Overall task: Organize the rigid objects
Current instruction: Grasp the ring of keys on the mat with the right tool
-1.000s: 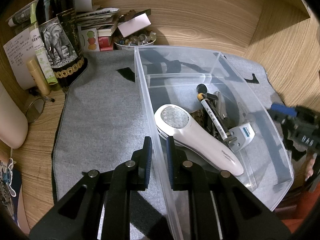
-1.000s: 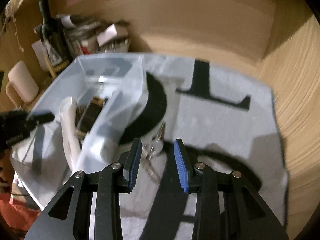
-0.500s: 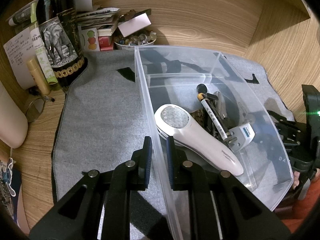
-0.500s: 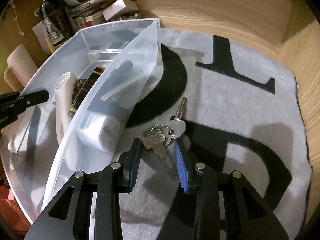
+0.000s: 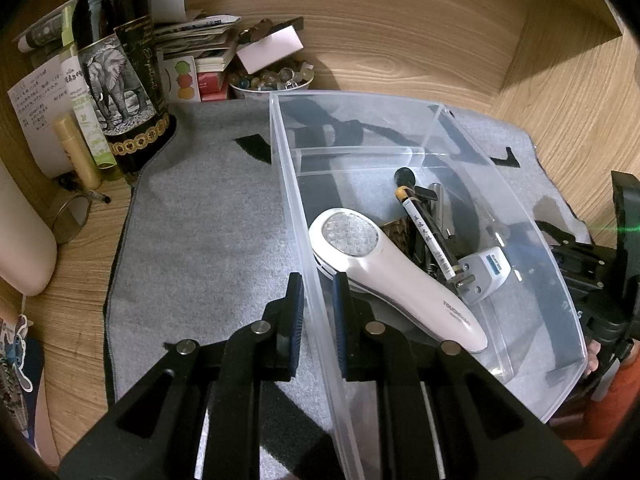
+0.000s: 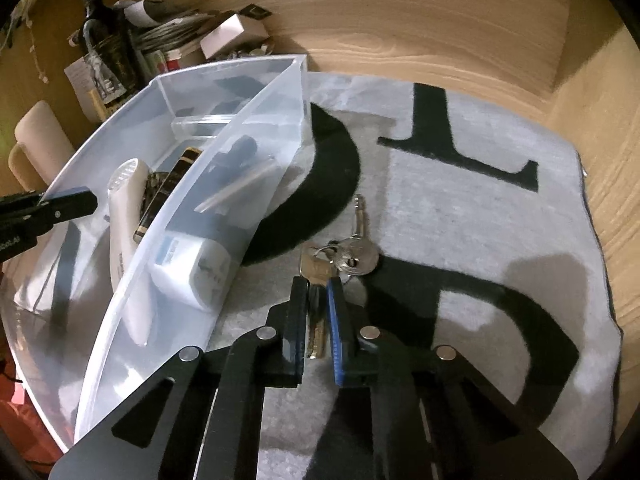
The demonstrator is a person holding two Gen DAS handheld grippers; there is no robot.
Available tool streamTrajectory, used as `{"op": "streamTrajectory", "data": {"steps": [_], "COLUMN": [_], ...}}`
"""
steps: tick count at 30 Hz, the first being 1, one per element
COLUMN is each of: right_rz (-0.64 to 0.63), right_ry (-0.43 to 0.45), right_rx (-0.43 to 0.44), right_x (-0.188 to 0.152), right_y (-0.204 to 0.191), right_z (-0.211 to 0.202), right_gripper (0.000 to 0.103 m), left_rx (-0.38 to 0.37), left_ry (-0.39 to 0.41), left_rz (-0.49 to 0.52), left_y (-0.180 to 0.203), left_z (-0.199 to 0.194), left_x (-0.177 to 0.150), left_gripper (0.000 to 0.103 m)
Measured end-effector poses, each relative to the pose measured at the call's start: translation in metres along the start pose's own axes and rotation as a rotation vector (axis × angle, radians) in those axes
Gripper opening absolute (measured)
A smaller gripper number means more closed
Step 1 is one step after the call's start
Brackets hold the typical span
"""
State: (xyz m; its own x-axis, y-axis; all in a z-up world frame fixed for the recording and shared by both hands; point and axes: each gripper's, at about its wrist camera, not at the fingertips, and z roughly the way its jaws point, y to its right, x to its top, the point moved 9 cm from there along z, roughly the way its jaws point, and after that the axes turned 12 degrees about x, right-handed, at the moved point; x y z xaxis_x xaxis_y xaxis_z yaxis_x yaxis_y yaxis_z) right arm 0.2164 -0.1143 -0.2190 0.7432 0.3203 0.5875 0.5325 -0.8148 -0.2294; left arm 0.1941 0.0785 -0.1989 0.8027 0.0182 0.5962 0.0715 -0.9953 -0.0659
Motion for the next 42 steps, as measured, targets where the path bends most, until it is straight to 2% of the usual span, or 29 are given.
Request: {"op": "streamTrajectory", "data": {"steps": [7, 11, 12, 13, 15, 17, 22, 25, 30, 34, 42], "right_rz": [0.027, 0.091, 0.098, 0.096, 0.069, 0.034, -0.025, -0.068, -0.032, -0.026, 0.02], "right_ry": [-0.013, -0.025, -0.025, -0.024, -0.015, -0.016, -0.085, -0.096, -0.085, -0.063, -0.015], "right_rx": [-0.069, -0.034, -0.016, -0.009, -0.028, -0.034, 0.011, -0.009, 0.001, -0.023, -0.013], "right_x": [-0.008, -0.01, -0.009, -0.008, -0.003, 0.002, 0.003, 0.005, 0.013, 0.016, 0.013], "right_y": [0.022, 0.032, 0.032, 0.031, 0.029, 0.025, 0.012, 0.009, 0.017, 0.022, 0.023], "right_z": [-0.013, -0.019, -0.02, -0.019, -0.017, -0.012, 0.008, 0.016, 0.02, 0.019, 0.011], "right_gripper": [0.009, 0.011, 0.019, 0.032, 0.047, 0.047, 0.047, 0.048, 0.048, 0.031, 0.03], "left_rx": [-0.001, 0.0, 0.001, 0.002, -0.001, -0.001, -0.001, -0.001, -0.003, -0.003, 0.001], "left_ry": [0.0, 0.0, 0.0, 0.0, -0.001, -0.001, -0.002, -0.002, -0.002, -0.002, -0.01], "left_rz": [0.0, 0.001, 0.001, 0.001, 0.0, -0.001, -0.001, -0.002, -0.005, -0.006, -0.005], "left_y": [0.0, 0.0, 0.0, 0.0, 0.0, -0.001, -0.001, -0.001, -0.002, -0.002, -0.001], "left_z": [0.0, 0.0, 0.0, 0.0, 0.0, 0.0, 0.0, 0.0, 0.0, 0.0, 0.002], "left_x": [0.0, 0.0, 0.0, 0.0, 0.0, 0.0, 0.0, 0.0, 0.0, 0.0, 0.0], "left_gripper": [0.013, 0.013, 0.013, 0.013, 0.013, 0.013, 0.013, 0.013, 0.013, 0.013, 0.013]}}
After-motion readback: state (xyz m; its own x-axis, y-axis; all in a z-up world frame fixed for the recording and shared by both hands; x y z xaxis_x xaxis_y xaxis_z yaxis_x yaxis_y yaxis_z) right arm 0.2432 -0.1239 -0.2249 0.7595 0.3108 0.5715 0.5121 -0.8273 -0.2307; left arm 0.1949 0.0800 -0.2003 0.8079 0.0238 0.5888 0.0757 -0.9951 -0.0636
